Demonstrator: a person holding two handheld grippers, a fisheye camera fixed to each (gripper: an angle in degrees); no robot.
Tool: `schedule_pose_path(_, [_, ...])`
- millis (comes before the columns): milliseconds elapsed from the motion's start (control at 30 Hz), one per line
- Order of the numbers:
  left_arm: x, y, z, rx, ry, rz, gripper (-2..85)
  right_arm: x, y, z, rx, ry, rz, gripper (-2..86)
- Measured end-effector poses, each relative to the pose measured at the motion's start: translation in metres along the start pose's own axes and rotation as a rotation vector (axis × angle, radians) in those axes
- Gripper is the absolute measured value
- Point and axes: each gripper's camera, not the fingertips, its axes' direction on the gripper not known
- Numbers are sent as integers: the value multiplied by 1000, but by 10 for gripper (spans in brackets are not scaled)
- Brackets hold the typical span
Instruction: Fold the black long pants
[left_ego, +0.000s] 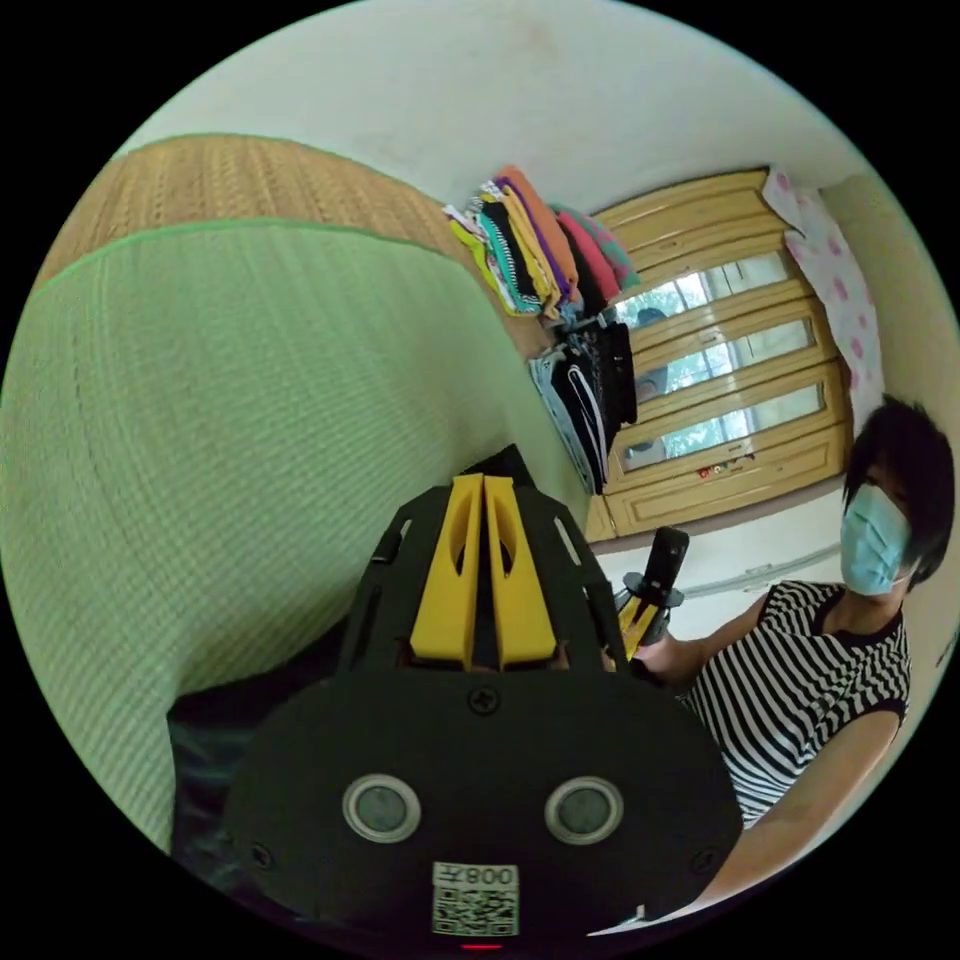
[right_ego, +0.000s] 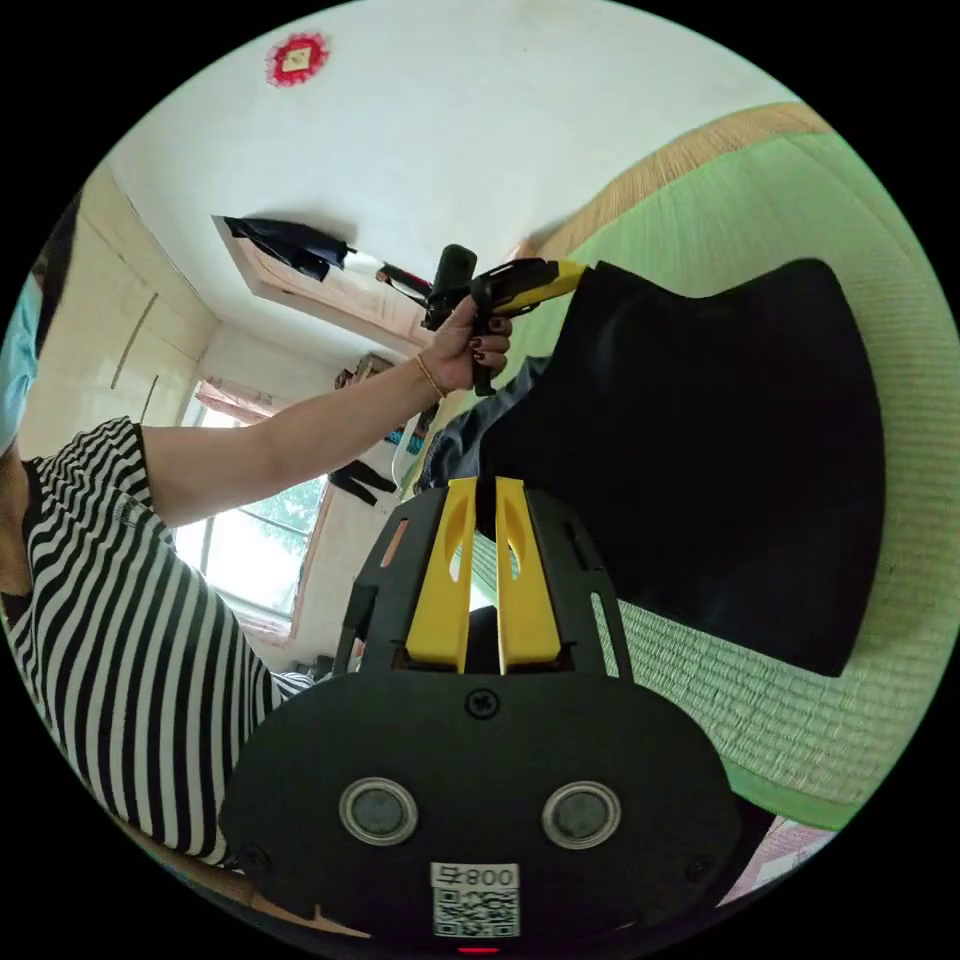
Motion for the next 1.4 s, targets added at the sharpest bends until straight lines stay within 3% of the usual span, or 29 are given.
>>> schedule_pose_path(200, [-58,73,-22,140,45,-136,11,-10,-37,35,-88,17,44,34])
schedule_pose_path(400, [-70,120,12,-25,19,-129,38,-36,-74,54,-143,52,27,37])
schedule_pose_path(600, [-88,147,37,-120,-140,-141,67,-65,-103,79,-233,51,-2,28])
schedule_pose_path(767, [-101,159,57,-201,-266,-109,38,-86,-125,89,-241,71,-9,15])
schedule_pose_path(1000, [-120,182,57,-126,-256,-122,6,-123,-153,80,-225,60,-65,6])
schedule_pose_path(1133, [-133,201,60,-102,-285,-141,3,-144,-183,69,-157,132,-113,2])
schedule_pose_path(1400, [-157,226,79,-74,-290,-196,2,-153,-263,101,-196,357,-193,0])
